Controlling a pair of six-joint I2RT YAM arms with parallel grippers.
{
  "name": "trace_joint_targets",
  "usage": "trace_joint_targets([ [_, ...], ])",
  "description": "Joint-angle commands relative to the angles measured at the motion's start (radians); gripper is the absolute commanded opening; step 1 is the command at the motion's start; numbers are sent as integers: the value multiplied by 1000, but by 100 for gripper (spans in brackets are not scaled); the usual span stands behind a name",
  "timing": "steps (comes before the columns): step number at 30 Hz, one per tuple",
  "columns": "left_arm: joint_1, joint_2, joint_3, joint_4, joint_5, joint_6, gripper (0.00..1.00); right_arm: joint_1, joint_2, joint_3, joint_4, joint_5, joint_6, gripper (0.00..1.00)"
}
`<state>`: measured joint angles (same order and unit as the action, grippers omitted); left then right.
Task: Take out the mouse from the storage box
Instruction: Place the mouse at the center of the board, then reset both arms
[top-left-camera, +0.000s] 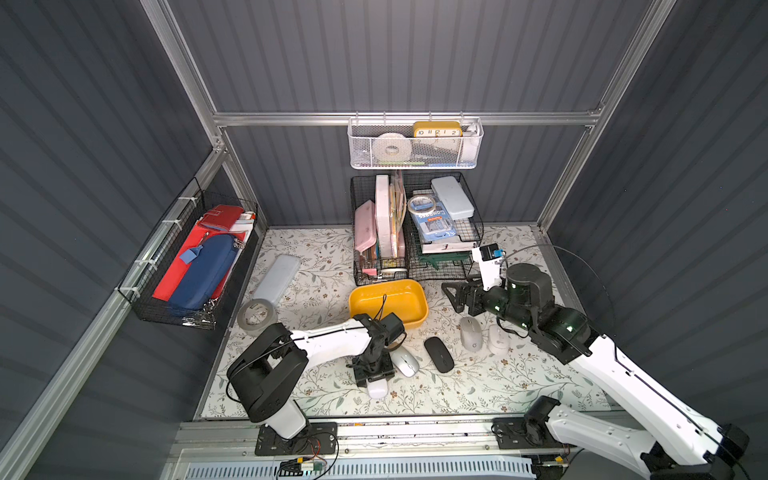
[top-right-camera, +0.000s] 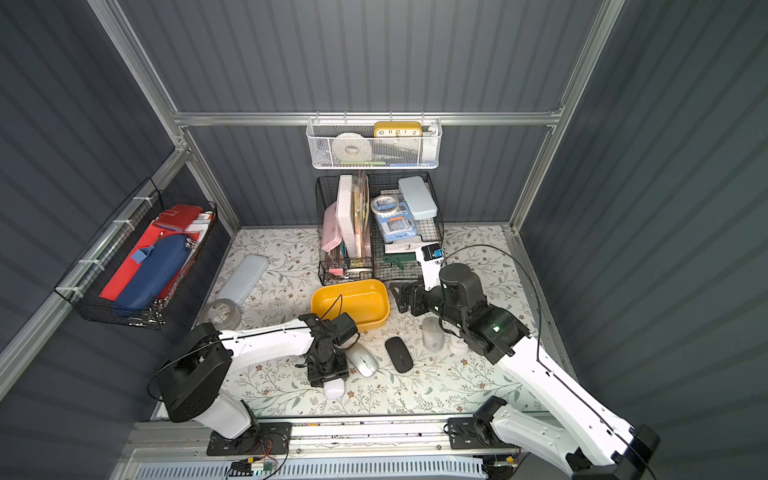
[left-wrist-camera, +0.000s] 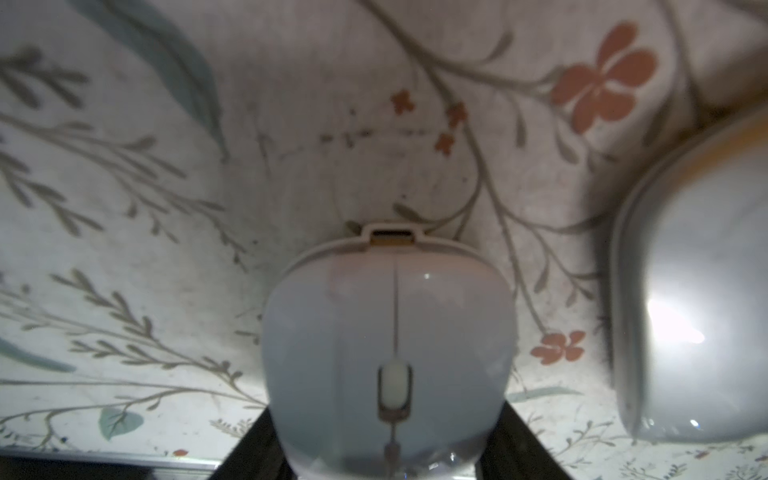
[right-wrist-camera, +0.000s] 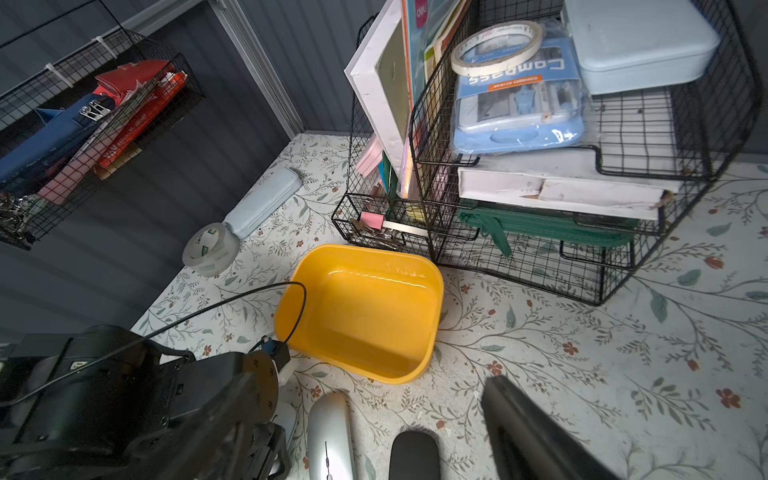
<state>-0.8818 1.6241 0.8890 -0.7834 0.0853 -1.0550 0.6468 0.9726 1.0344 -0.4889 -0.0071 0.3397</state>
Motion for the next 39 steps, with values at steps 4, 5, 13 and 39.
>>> trace_joint_targets([
  [4, 17, 80, -45, 68, -24, 46, 25, 4, -9, 7, -32, 27, -19, 89],
  [5, 17, 83, -51, 79, -14, 52, 31, 4, -9, 9, -35, 29, -21, 90],
  [13, 14, 118, -68, 85, 0, 138, 85, 5, -11, 21, -51, 45, -27, 90],
  [39, 63, -123, 798, 116, -629, 629, 99, -34, 19, 29, -98, 710, -112, 99],
])
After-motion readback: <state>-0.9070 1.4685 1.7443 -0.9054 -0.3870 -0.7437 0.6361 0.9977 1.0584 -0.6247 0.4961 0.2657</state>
